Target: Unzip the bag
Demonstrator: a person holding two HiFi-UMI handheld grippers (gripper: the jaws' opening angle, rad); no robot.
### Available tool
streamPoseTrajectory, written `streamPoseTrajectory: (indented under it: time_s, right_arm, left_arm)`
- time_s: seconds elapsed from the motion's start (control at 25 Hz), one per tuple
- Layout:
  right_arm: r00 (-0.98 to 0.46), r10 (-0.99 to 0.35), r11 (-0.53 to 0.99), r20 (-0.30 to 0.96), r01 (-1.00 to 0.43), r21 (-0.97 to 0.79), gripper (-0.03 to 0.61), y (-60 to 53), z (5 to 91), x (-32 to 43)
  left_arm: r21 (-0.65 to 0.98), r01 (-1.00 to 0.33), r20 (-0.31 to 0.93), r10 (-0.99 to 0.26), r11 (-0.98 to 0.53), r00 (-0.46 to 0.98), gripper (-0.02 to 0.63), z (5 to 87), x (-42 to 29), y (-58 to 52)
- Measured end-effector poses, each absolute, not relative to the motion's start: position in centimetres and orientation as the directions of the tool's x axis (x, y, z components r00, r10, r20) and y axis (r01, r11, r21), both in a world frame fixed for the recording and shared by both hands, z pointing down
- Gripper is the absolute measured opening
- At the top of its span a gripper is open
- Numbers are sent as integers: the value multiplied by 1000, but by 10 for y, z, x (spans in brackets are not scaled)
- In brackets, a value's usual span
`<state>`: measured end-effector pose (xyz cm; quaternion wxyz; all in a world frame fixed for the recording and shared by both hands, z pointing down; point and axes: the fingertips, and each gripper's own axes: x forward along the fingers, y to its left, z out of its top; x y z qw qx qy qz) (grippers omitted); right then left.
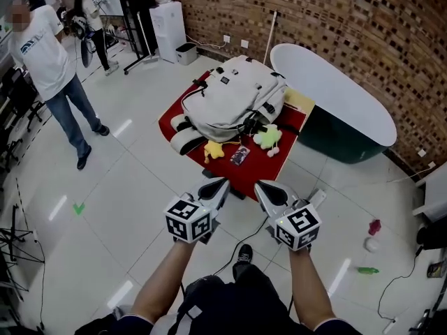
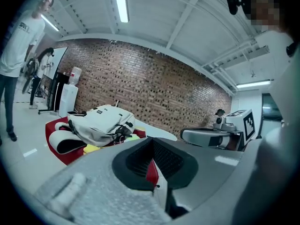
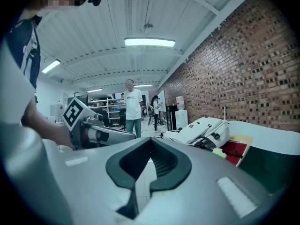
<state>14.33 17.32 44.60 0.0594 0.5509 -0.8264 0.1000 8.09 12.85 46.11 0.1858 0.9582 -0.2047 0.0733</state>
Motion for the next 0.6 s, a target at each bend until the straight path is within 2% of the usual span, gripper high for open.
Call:
streamPoseTrajectory:
  time_s: [0.28,0.6]
  right_arm:
    - [-445,-862,419,241,-895,-152,6,119,477,173]
    - [-427,-841,411,332,-904,-122,6,55,504,185]
  left_arm:
    - [306,-552,328,-458,-776,826,0,503,109,69]
    - [333,-544,377,-420,-770,825,2,539,139,3]
